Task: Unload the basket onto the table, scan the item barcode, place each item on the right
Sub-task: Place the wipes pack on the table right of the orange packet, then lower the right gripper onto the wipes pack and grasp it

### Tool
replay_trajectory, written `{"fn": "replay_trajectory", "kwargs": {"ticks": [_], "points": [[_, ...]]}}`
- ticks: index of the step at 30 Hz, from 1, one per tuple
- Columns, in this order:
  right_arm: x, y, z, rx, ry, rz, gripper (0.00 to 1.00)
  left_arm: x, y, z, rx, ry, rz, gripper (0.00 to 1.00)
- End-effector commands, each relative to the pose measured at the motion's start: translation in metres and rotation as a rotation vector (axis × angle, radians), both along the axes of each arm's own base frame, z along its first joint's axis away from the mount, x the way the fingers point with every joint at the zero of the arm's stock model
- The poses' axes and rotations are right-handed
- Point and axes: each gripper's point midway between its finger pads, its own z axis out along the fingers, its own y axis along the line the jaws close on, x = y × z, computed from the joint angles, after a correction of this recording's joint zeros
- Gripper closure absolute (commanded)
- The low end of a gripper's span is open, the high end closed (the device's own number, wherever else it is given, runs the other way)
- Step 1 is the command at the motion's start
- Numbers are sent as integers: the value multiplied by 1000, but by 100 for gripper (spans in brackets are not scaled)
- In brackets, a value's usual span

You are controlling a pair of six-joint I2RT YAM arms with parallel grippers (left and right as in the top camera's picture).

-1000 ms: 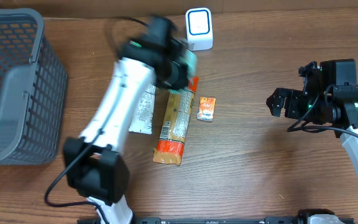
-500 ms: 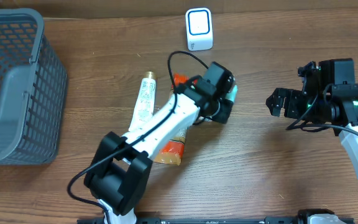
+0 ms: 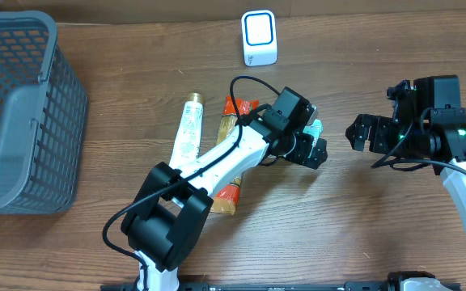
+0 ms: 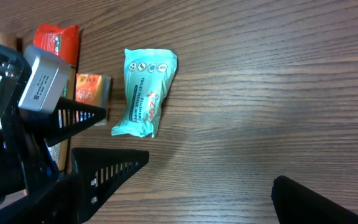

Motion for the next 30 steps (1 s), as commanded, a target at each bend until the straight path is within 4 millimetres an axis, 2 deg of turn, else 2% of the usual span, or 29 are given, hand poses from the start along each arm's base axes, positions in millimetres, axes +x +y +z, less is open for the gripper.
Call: {"fn": "replay_trajectory", "kwargs": {"ticks": [1, 5, 7, 9, 12, 15, 16, 19, 23, 25, 30], "points": [[5, 8, 9, 45, -28, 19, 0, 32, 15, 34, -40, -46, 36, 0], [9, 26, 20, 165, -44, 30, 0, 74, 58, 103, -63, -126, 128, 0], [11, 32, 21, 184, -46, 31, 5, 92, 89, 140, -71, -166, 190, 0], [14, 38, 18, 171, -43, 21, 9, 103, 120, 168, -73, -191, 254, 0], [19, 55, 8, 147, -24, 9, 14, 115, 165, 192, -64, -212, 342, 0], [24, 78, -5, 122, 2, 12, 16, 123, 204, 195, -52, -205, 427, 0], [28, 91, -14, 102, 22, 11, 16, 125, 224, 193, -43, -193, 470, 0], [34, 116, -31, 89, 67, 4, 19, 125, 248, 189, -31, -170, 522, 0], [40, 150, -57, 107, 115, 9, 22, 126, 268, 187, -6, -167, 570, 0], [41, 163, -73, 113, 142, -3, 23, 127, 272, 186, 7, -171, 580, 0], [40, 171, -108, 90, 213, -16, 23, 126, 275, 185, 25, -172, 588, 0]]}}
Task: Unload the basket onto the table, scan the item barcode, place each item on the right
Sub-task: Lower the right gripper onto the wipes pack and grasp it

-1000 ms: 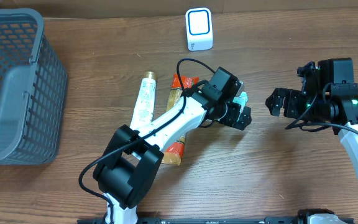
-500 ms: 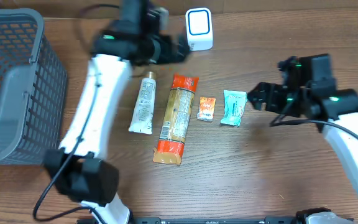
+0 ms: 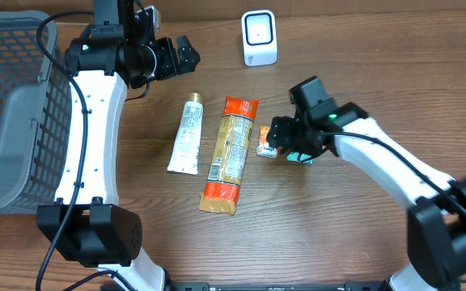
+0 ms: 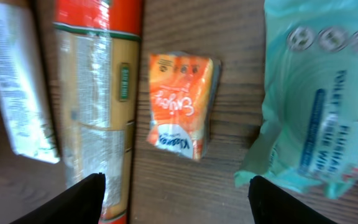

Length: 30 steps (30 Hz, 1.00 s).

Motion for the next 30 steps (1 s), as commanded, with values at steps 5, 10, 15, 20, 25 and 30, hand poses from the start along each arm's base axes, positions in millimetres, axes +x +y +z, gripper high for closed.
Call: {"fn": "replay_trajectory", "kwargs": {"ticks": [5, 10, 15, 20, 25, 30], "points": [[1, -2, -13, -40, 35, -3, 23, 0, 3, -1, 30, -5, -8, 0], [-6, -24, -21, -137, 67, -34, 23, 0, 3, -1, 30, -5, -8, 0], [-8, -58, -27, -228, 109, -94, 22, 0, 3, -1, 30, -5, -9, 0], [-2, -80, -27, -233, 131, -147, 22, 0, 3, -1, 30, -5, -8, 0], [11, -61, -21, -123, 61, -11, 22, 0, 3, -1, 30, -5, -9, 0], [19, -46, -25, -90, 41, -57, 29, 0, 3, -1, 30, -5, -8, 0]]}}
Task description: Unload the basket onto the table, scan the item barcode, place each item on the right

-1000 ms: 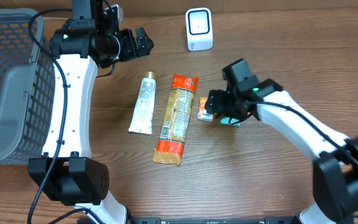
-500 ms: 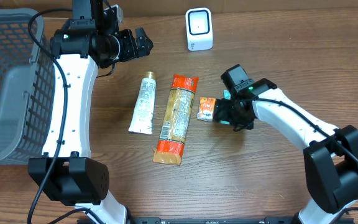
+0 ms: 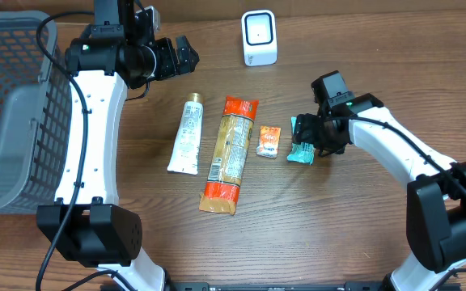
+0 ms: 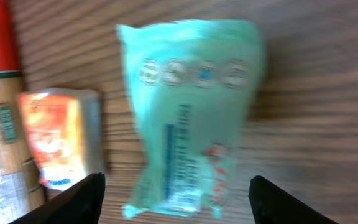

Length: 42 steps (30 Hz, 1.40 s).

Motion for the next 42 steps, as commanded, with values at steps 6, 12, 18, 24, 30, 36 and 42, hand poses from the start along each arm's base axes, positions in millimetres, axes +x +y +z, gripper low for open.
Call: {"fn": "replay_trajectory", "kwargs": {"ticks": [6, 12, 18, 24, 30, 36, 42], "points": [[-3, 11, -19, 27, 77, -82, 45, 0, 0, 0, 17, -6, -16, 0], [-6, -11, -30, -99, 78, -90, 56, 0, 0, 0, 17, -6, -16, 0], [-6, -31, -33, -229, 49, 2, 67, 0, 0, 0, 17, -6, -16, 0], [-11, -35, -48, -278, 74, 136, 70, 0, 0, 0, 17, -6, -16, 0], [-18, -56, -61, -389, 112, 310, 72, 0, 0, 0, 17, -6, -16, 0], [-2, -94, -53, -523, 84, 434, 63, 0, 0, 0, 17, -6, -16, 0], [29, -111, -27, -472, 28, 300, 52, 0, 0, 0, 17, -6, -16, 0]]}}
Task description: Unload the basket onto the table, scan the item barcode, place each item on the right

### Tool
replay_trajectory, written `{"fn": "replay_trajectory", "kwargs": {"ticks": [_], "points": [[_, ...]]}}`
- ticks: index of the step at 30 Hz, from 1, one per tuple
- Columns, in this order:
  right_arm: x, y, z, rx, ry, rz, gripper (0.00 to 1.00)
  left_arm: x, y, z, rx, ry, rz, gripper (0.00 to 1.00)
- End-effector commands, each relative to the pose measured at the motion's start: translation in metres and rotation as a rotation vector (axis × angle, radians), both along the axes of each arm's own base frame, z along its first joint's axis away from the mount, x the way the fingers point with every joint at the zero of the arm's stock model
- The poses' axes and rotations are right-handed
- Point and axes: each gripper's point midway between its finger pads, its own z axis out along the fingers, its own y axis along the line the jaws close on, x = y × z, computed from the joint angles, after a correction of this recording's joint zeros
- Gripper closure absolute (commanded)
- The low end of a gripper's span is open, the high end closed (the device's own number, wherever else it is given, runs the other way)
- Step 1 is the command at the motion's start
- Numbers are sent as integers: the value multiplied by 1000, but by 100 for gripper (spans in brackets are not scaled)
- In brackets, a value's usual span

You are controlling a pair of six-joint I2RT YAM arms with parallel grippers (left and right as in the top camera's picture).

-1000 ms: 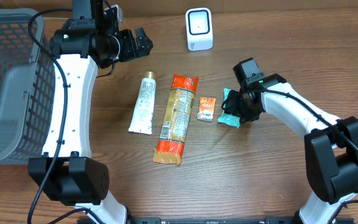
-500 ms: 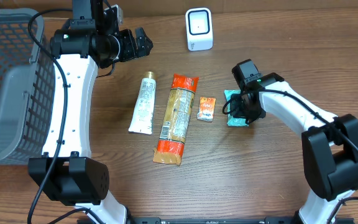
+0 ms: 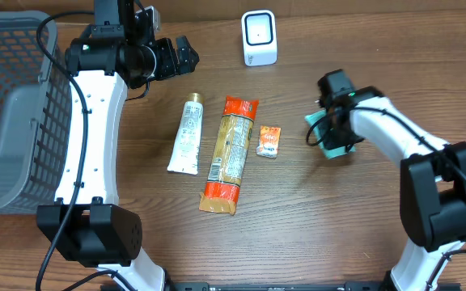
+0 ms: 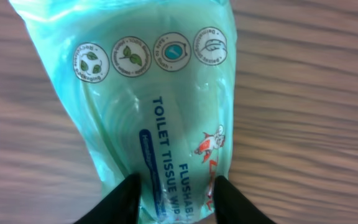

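Observation:
A teal pack of flushable toilet tissue wipes fills the right wrist view. My right gripper is shut on its lower end, one dark finger pressing each side. From overhead the pack shows as a teal sliver under my right gripper, right of centre. The white scanner with a blue-rimmed window stands at the back of the table. My left gripper hangs open at the back left, far from the pack.
A small orange packet, a long tan and red package and a white tube lie in a row at mid-table. A grey mesh basket stands at the left edge.
My right gripper was open over the teal pack lying beside the orange packet. Now it is shut on the pack, which sits further right and back. The left arm is unchanged.
At first my left arm reached into mid-table beside the teal pack while my right gripper waited at the right. Then the left arm was back by the basket and my right gripper hung open over the orange packet, then over the teal pack, which it now grips.

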Motion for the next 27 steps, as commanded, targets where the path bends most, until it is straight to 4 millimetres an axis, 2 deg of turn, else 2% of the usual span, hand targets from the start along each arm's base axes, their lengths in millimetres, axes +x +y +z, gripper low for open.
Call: {"fn": "replay_trajectory", "kwargs": {"ticks": [1, 4, 5, 8, 11, 15, 18, 20, 22, 25, 27], "points": [[20, -9, 11, 65, -11, -85, 49, 0, 0, 0, 16, -6, -15, 0], [27, 20, 40, 291, 13, -214, 39, 0, 0, 0, 16, -6, -15, 0], [26, 25, 49, 351, 34, -304, 33, 0, 0, 0, 16, -6, -15, 0], [11, 22, 57, 410, 128, -687, 28, 0, 0, 0, 16, -6, -15, 0], [-5, 17, 46, 384, 184, -829, 29, 0, 0, 0, 16, -6, -15, 0], [-10, 2, 20, 341, 160, -870, 28, 0, 0, 0, 16, -6, -15, 0], [-5, -9, 7, 403, 151, -940, 29, 0, 0, 0, 16, -6, -15, 0], [11, -12, 11, 478, 114, -850, 30, 0, 0, 0, 16, -6, -15, 0], [32, -8, 25, 581, 39, -598, 29, 0, 0, 0, 16, -6, -15, 0], [44, -17, 36, 578, -40, -363, 26, 0, 0, 0, 16, -6, -15, 0], [46, -25, 34, 550, -64, -221, 23, 0, 0, 0, 16, -6, -15, 0]]}}
